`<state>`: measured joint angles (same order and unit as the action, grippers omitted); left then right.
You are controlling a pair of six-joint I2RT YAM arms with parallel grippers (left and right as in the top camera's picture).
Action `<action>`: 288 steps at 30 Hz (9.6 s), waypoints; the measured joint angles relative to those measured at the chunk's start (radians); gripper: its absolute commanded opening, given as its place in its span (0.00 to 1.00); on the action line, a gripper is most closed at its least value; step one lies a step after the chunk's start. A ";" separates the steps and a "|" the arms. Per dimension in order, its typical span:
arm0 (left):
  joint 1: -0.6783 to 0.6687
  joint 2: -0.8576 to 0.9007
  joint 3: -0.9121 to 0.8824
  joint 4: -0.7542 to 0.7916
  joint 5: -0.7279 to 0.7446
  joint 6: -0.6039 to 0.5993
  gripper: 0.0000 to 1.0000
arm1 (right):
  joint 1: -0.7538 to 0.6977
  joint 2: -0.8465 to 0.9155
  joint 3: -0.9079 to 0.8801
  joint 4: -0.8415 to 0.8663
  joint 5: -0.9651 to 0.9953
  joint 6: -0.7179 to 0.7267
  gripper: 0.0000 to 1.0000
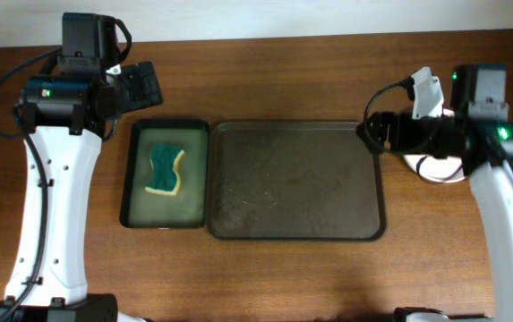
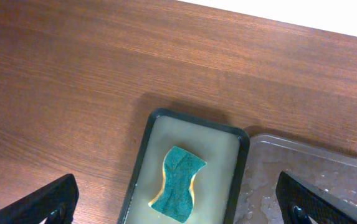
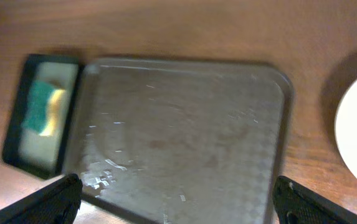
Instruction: Clean dirty plates on tray and stack at the side
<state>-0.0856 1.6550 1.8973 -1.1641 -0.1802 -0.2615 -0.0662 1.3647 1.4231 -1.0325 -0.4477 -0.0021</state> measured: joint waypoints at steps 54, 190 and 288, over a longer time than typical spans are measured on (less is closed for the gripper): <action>0.000 0.000 -0.001 -0.001 0.000 0.000 0.99 | 0.137 -1.353 -1.413 0.969 0.335 -0.121 0.98; 0.062 -1.642 -1.883 1.082 0.185 0.240 0.99 | 0.137 -1.354 -1.413 0.968 0.347 -0.110 0.98; 0.062 -1.642 -1.883 1.082 0.192 0.240 0.99 | 0.137 -1.354 -1.413 0.968 0.347 -0.110 0.98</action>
<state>-0.0235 0.0128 0.0147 -0.0822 0.0116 -0.0219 0.0708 0.0109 0.0101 -0.0647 -0.1009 -0.1120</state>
